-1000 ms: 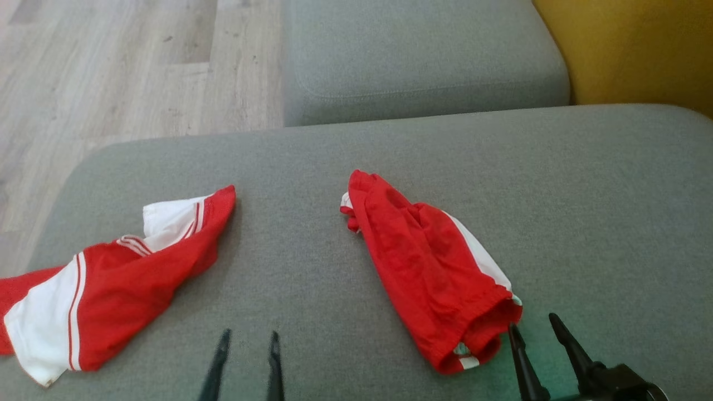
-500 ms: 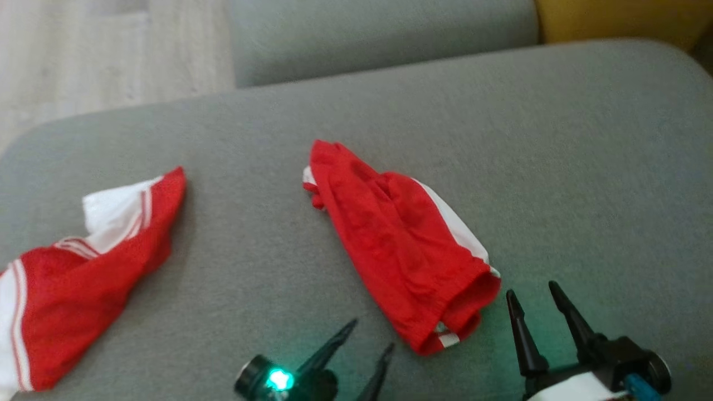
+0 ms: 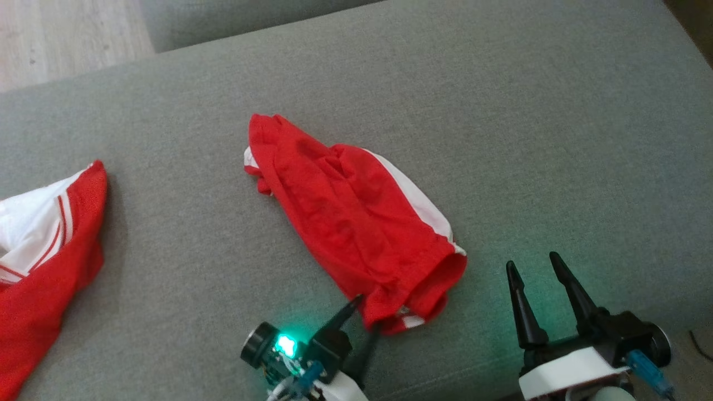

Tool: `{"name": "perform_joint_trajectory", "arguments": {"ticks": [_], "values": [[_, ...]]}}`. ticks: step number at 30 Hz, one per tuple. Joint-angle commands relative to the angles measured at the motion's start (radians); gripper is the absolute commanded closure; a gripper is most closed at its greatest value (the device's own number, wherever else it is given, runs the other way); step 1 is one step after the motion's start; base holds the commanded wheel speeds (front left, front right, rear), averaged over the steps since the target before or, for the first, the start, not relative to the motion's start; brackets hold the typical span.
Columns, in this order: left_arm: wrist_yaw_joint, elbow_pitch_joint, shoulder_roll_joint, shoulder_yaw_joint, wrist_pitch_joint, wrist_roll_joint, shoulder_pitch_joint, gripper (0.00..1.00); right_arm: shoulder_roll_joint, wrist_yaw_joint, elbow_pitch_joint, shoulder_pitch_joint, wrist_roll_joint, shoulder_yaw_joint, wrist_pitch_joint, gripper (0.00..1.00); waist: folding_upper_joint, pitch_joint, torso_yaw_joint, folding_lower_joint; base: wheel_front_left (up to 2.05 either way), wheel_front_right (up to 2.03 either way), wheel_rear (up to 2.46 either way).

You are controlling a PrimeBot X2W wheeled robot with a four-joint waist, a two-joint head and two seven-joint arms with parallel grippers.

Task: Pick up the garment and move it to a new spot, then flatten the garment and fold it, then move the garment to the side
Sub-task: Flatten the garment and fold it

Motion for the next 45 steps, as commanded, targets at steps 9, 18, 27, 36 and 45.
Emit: {"name": "perform_joint_trajectory", "arguments": {"ticks": [9,18,27,36,45], "values": [[0.135,-0.065,0.017,0.095,-0.01,0.009,-0.094,1.0,-0.005,-0.001,-0.033,-0.035,0.004,0.01,-0.004,0.0,0.0,0.015,0.038,-0.0002,0.0,0.0,0.0],[0.218,-0.112,0.235,0.27,-0.01,0.062,-0.144,1.0,-0.004,-0.001,-0.028,-0.038,0.001,0.015,-0.004,0.0,0.0,0.01,0.096,-0.0002,0.0,0.0,0.0],[0.177,-0.124,0.161,0.366,-0.01,-0.07,0.015,0.0,-0.002,-0.001,-0.024,-0.023,0.0,0.005,-0.004,0.0,0.0,-0.022,0.13,-0.0002,0.0,0.0,0.0],[0.128,-0.353,0.085,0.325,-0.01,-0.001,0.18,0.0,-0.001,-0.001,-0.023,-0.011,0.0,0.012,-0.004,0.0,0.0,-0.042,0.179,-0.0002,0.0,0.0,0.0],[-0.001,-0.246,0.021,0.249,0.015,-0.055,0.149,0.0,-0.001,-0.001,-0.015,-0.023,-0.002,0.032,-0.004,0.0,0.0,-0.042,0.156,-0.0002,0.0,0.0,0.0]]}}
